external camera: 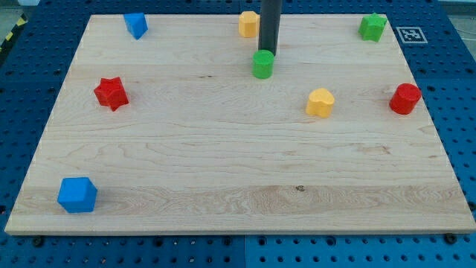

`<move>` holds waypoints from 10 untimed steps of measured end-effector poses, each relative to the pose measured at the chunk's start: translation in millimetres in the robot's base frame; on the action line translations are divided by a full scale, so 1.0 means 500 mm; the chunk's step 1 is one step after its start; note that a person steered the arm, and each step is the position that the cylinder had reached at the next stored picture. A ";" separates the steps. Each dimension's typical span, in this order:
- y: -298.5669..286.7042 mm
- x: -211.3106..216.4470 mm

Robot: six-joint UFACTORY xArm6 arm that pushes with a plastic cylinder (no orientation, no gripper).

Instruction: Put the green circle in between the yellow heart and red star

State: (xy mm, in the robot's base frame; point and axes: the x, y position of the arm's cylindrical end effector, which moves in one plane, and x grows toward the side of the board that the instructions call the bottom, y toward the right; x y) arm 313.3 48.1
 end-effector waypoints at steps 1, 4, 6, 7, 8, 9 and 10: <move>0.000 0.029; -0.046 0.019; -0.037 0.093; -0.037 0.127; -0.037 0.148; -0.037 0.149; -0.037 0.149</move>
